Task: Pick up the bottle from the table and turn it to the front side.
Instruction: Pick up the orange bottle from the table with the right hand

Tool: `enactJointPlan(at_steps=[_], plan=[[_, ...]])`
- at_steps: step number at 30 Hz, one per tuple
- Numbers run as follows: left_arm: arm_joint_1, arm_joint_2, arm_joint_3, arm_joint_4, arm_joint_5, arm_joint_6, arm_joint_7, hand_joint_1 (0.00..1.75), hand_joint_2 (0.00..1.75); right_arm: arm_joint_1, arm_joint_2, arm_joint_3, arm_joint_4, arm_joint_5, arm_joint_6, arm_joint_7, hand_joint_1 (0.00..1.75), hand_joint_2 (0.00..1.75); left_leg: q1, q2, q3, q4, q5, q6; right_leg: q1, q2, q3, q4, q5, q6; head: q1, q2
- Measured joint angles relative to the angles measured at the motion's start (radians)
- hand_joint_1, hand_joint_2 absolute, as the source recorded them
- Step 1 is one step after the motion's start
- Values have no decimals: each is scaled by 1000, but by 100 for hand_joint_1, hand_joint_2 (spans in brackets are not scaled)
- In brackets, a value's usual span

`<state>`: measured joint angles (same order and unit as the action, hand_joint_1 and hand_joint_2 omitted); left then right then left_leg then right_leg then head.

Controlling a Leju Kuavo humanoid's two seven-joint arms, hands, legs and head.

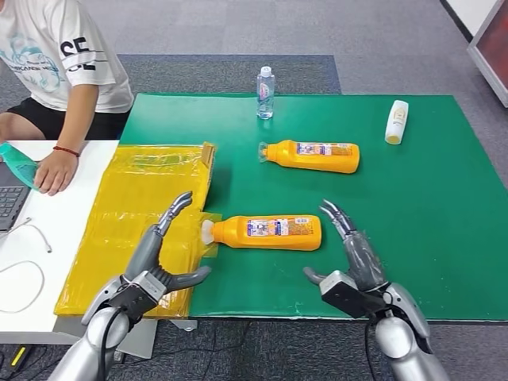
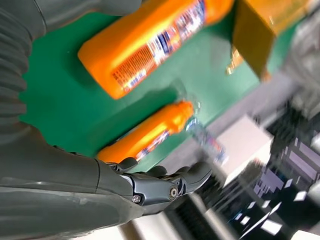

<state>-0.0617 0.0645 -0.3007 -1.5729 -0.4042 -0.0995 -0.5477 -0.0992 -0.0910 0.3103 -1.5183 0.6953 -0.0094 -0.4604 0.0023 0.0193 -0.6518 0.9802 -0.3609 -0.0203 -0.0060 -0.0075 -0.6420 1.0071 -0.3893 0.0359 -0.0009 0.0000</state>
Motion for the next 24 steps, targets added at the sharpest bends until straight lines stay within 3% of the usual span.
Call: enactJointPlan(at_steps=[10,18,24], plan=[[-55,0,-26,57,28,-26,-20,0,175,-236,-124,230,138,33,100,22,0,175,0,0,0,0,1,1,0,0,0,0,1,0,0,0],[-81,0,-49,97,36,-38,-31,0,175,-437,-144,392,226,29,157,75,0,175,0,0,0,0,2,1,0,0,0,0,1,0,0,0],[-90,0,-63,119,47,-42,-41,0,175,-536,-143,483,311,30,224,98,0,175,0,0,0,0,2,1,0,0,0,0,1,0,0,0]])
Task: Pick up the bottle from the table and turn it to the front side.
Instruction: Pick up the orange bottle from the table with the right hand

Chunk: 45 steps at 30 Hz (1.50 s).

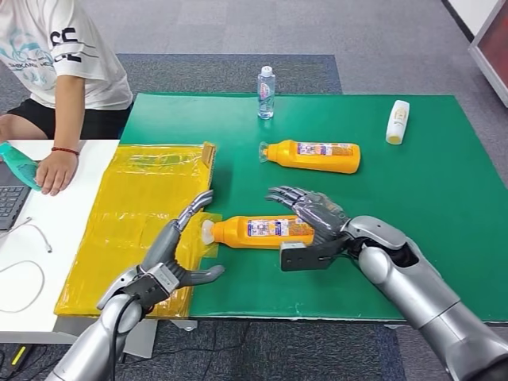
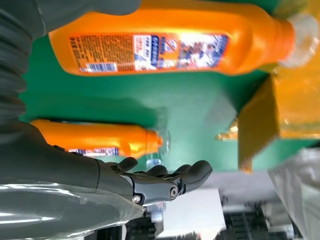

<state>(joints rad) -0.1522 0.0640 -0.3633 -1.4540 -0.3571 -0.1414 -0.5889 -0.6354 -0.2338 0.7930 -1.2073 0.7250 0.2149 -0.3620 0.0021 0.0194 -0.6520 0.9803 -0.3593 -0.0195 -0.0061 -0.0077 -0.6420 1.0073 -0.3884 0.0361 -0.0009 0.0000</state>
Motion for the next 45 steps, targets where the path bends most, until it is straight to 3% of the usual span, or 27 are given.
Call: enactJointPlan(at_steps=[9,18,34,45], plan=[[-26,-4,-19,36,15,-2,-10,0,175,-83,55,136,228,-10,36,22,0,175,0,0,0,0,0,0,0,0,0,0,0,0,0,0],[-44,-9,-34,68,20,1,-13,0,175,-104,101,192,400,-39,-21,31,0,175,0,0,0,0,0,0,0,0,0,0,0,0,0,0],[-31,-8,-39,87,21,5,-13,0,175,-136,60,172,404,-82,-38,86,0,175,0,0,0,0,0,0,0,0,0,0,0,0,0,0],[-30,-10,-39,91,19,1,-13,0,175,-134,67,183,398,-49,6,104,0,175,0,0,0,0,0,0,0,0,0,0,0,0,0,0]])
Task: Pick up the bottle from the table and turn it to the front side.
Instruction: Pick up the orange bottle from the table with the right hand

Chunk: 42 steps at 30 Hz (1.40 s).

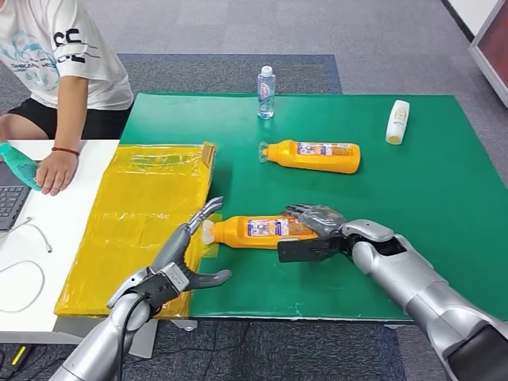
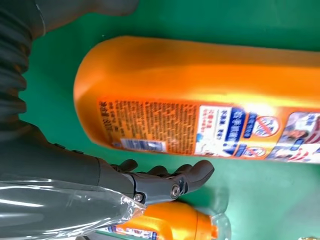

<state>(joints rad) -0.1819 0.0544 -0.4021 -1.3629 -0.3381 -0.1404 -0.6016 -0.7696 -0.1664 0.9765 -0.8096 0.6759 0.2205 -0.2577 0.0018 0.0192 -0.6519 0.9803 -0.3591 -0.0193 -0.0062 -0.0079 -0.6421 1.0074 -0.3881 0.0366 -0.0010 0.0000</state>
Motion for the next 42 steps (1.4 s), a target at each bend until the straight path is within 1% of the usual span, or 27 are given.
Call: enactJointPlan(at_steps=[5,10,15,21,33,34,36,37,38,40,42], plan=[[-3,-2,0,5,0,0,0,0,175,2,19,14,5,8,2,11,0,175,0,0,0,0,0,0,0,0,0,0,0,0,0,0],[-3,-2,0,5,0,0,0,0,175,3,23,17,7,9,2,13,0,175,0,0,0,0,0,0,0,0,0,0,0,0,0,0],[-4,-9,-2,16,0,-2,3,0,175,8,70,42,25,12,-14,50,0,175,0,0,0,0,0,0,0,0,0,0,0,0,0,0],[-5,-16,-7,20,0,-4,6,0,175,21,102,47,31,13,-29,77,0,175,0,0,0,0,0,0,0,0,0,0,0,0,0,0],[-2,-15,-10,20,-1,-1,11,0,175,36,114,47,35,54,-59,121,0,175,0,0,0,0,0,0,0,0,0,0,0,0,0,0],[-1,-15,-10,20,-2,-1,11,0,175,36,114,47,35,57,-59,122,8,175,0,0,0,0,0,0,0,0,0,0,0,0,0,0],[-1,-15,-10,20,-2,0,12,0,175,36,115,47,35,62,-59,127,76,175,0,0,0,0,0,0,0,0,0,0,0,0,0,0],[0,-14,-10,20,-2,0,12,0,175,36,115,47,35,65,-59,129,120,175,0,0,0,0,0,0,0,0,0,0,0,0,0,0],[0,-14,-10,20,-3,0,13,0,175,36,116,47,35,67,-59,132,155,175,0,0,0,0,0,0,0,0,0,0,0,0,0,0],[1,-14,-10,20,-6,0,14,0,175,36,117,47,35,72,-60,137,175,175,0,0,0,0,0,0,0,0,0,0,0,0,0,0],[2,-14,-10,20,-8,0,15,0,175,34,117,47,35,76,-61,140,175,175,0,0,0,0,0,0,0,0,0,0,0,0,0,0]])
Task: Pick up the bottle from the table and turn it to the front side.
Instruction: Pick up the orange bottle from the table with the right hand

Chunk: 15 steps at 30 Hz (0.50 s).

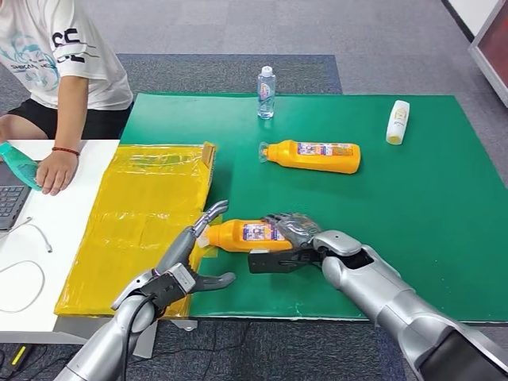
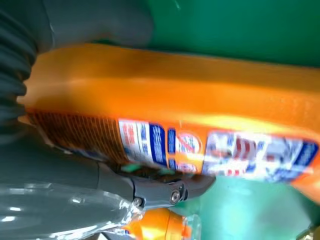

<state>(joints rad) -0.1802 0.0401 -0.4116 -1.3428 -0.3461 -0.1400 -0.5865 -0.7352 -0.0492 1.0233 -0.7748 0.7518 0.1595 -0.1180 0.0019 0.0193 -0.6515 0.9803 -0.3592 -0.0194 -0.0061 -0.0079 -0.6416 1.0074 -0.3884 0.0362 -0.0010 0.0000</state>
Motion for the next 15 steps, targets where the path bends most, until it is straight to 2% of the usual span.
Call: enactJointPlan(at_steps=[10,15], plan=[[2,4,0,0,-1,2,6,0,175,1,0,-11,0,-6,-22,1,175,175,0,0,0,0,0,0,0,0,0,0,0,0,0,0],[12,8,1,-7,-13,7,4,0,175,32,-3,-61,0,-52,-72,-23,175,175,0,0,0,0,0,0,0,0,0,0,0,0,0,0]])
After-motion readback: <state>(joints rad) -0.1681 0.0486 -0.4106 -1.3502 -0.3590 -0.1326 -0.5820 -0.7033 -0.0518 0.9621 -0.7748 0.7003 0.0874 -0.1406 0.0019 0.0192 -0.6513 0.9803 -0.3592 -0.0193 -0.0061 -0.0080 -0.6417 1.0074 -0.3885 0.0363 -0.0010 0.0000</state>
